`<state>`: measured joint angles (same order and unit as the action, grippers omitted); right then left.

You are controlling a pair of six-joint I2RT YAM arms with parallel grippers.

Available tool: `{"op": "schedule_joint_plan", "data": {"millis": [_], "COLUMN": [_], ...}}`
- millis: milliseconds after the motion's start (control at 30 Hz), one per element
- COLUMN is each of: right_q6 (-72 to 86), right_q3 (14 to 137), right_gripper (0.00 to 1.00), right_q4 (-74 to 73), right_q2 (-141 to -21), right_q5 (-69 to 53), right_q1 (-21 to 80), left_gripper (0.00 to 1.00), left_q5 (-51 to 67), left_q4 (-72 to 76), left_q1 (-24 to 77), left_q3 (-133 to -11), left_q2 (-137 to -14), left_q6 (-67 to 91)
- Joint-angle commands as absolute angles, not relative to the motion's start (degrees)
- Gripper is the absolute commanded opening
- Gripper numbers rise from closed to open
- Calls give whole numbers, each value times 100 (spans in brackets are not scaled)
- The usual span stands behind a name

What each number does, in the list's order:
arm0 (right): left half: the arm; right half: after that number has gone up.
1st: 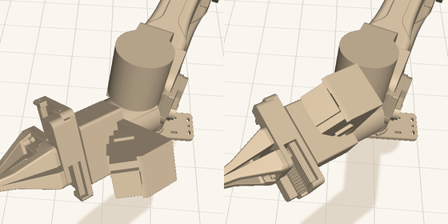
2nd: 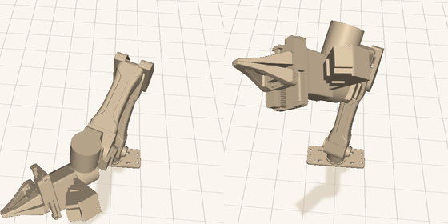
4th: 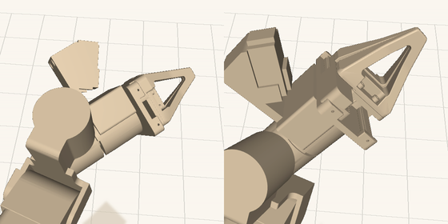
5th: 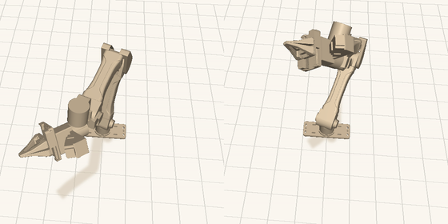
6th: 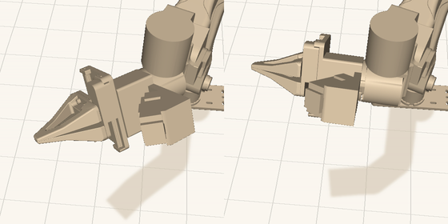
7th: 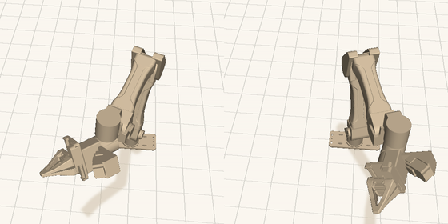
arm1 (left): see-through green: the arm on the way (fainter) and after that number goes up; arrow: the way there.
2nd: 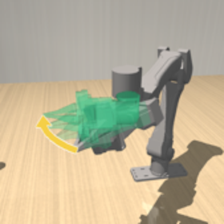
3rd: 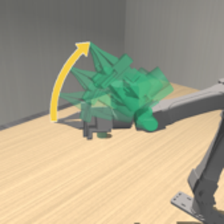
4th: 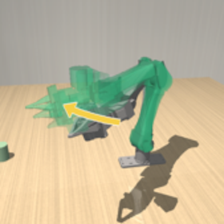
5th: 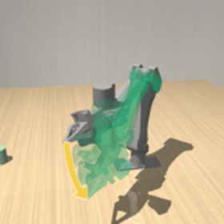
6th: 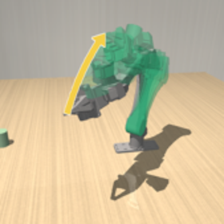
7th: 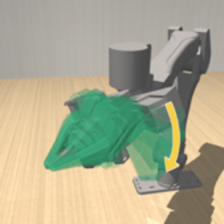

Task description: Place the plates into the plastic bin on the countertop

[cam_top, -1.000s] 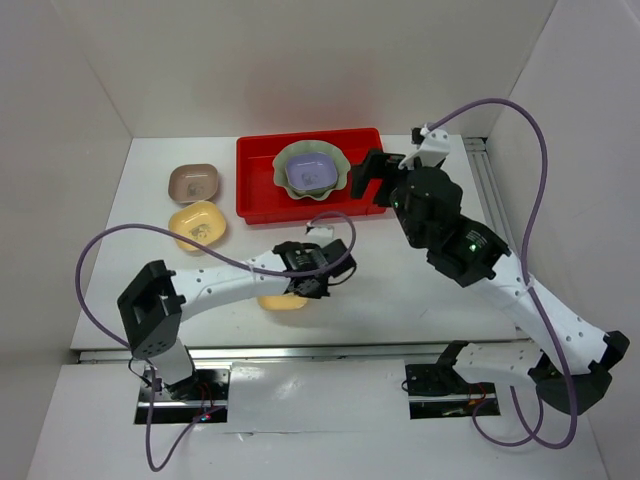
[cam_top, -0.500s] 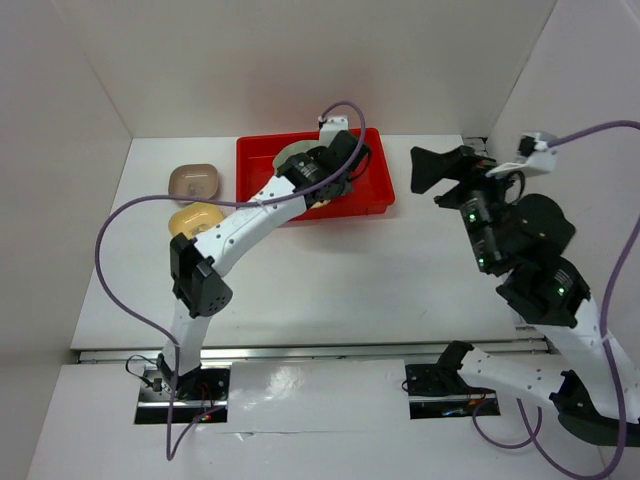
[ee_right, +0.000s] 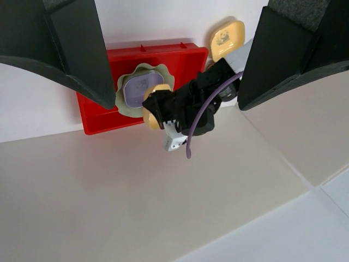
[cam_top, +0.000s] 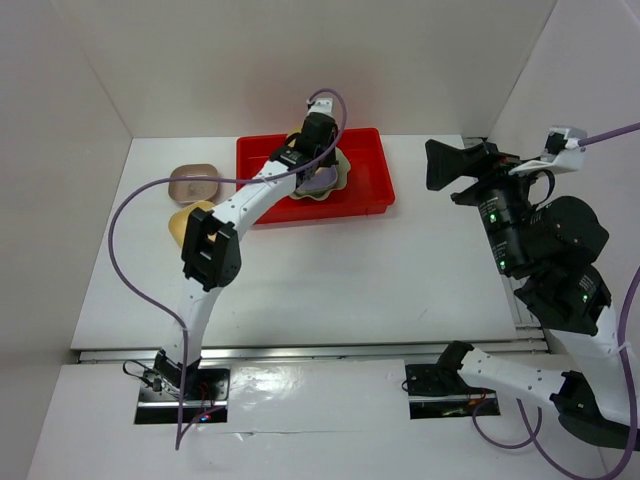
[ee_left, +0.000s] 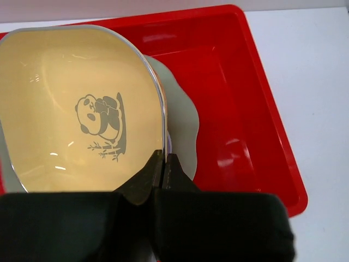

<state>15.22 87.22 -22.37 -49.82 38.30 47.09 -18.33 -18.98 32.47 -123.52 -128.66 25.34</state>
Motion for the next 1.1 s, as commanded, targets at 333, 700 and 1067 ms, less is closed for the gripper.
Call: {"op": "schedule_joint_plan", "data": {"millis": [333, 700, 1067], "right_q6": [1433, 1433, 1538], "right_q3": [8587, 8473, 7973], "right_gripper": [100, 100, 100], "right_q4": [-2355, -2355, -2136], "right_q2": [-5229, -5282, -5317], "right_q5": [3612, 3612, 3376], "right_q1": [4658, 4658, 4658], "left_gripper": [9, 100, 100], "left_q5": [-1687, -2152, -4695], "left_q4": [-994, -940, -3477], "left_q1": [3076, 3076, 2437], "left_q3": [-13184, -12560, -11305], "left_q2": [-13808, -12684, -10847], "left_q6": [3217, 3217, 4260]}}
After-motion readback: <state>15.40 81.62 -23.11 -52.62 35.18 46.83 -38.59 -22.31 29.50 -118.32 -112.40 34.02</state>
